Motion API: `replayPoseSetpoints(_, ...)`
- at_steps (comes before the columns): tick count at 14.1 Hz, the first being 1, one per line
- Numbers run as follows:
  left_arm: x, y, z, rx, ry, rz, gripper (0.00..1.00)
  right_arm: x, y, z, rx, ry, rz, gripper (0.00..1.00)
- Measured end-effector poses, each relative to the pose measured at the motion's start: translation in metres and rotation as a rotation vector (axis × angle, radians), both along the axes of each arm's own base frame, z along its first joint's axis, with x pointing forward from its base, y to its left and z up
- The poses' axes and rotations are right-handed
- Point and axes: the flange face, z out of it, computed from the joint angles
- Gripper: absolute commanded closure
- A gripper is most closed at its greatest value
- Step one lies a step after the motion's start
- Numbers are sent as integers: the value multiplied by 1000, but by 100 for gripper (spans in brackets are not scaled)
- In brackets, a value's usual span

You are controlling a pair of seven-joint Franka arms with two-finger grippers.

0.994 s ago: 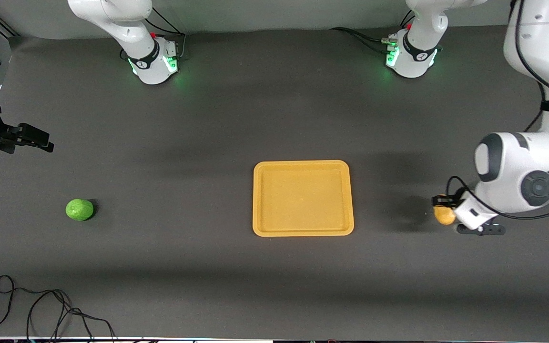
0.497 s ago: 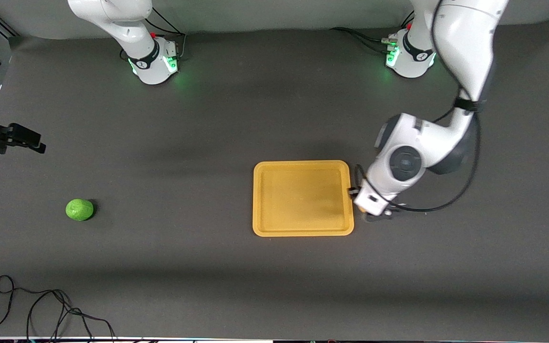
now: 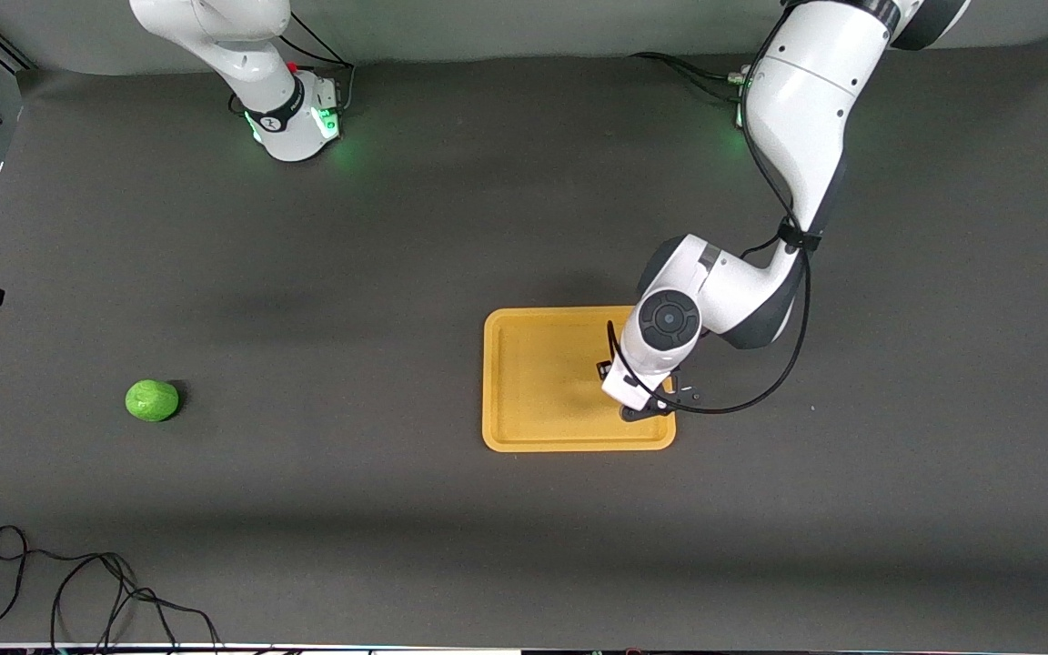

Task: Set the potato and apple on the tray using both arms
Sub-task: 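Carry the potato onto the tray with the left gripper while the right gripper reaches, then release the potato with the left gripper while the right gripper grasps the apple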

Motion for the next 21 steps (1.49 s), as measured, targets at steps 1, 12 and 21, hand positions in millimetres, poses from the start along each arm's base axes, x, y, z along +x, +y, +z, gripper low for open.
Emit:
replayPoseSetpoints(1,1,1,-1,2,1,2,83,9,1,-15,-4,4,4,0)
replayPoseSetpoints(12,0,3,-4,16,2,-9,26,17,-30,-279,52,-87,1,0)
replayPoseSetpoints(21,23,15,46,-10,-67,22,1,18,-27,-361,41,-85,2,1)
